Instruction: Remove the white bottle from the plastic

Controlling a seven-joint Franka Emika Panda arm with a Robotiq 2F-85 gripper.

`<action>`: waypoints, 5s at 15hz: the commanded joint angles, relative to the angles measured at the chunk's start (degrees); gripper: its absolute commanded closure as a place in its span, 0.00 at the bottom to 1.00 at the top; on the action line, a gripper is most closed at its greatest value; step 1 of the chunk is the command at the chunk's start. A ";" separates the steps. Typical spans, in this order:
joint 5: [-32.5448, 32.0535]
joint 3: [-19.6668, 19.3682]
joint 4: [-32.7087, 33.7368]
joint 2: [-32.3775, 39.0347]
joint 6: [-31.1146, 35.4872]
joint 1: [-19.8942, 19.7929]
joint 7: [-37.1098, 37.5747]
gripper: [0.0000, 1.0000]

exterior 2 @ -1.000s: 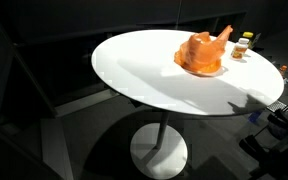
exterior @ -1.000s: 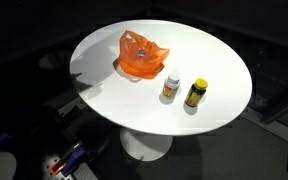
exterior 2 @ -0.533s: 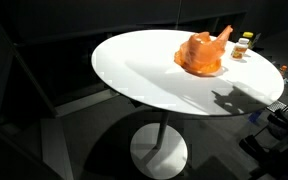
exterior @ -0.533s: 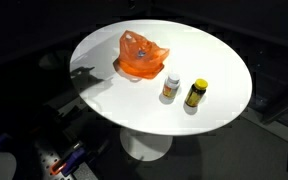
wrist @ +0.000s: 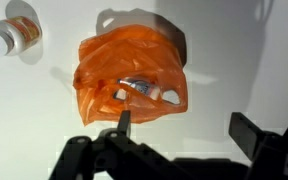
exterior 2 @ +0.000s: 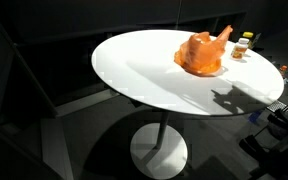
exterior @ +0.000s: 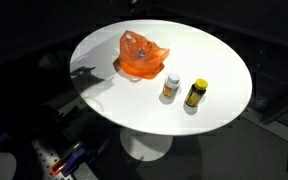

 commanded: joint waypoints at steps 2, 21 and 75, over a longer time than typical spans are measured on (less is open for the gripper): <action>0.24 -0.33 0.84 3.88 2.18 -0.66 -0.10 0.00; 7.90 0.80 1.47 16.82 11.85 -1.86 -1.13 0.00; -5.74 3.97 -8.30 -2.68 15.45 2.56 2.14 0.88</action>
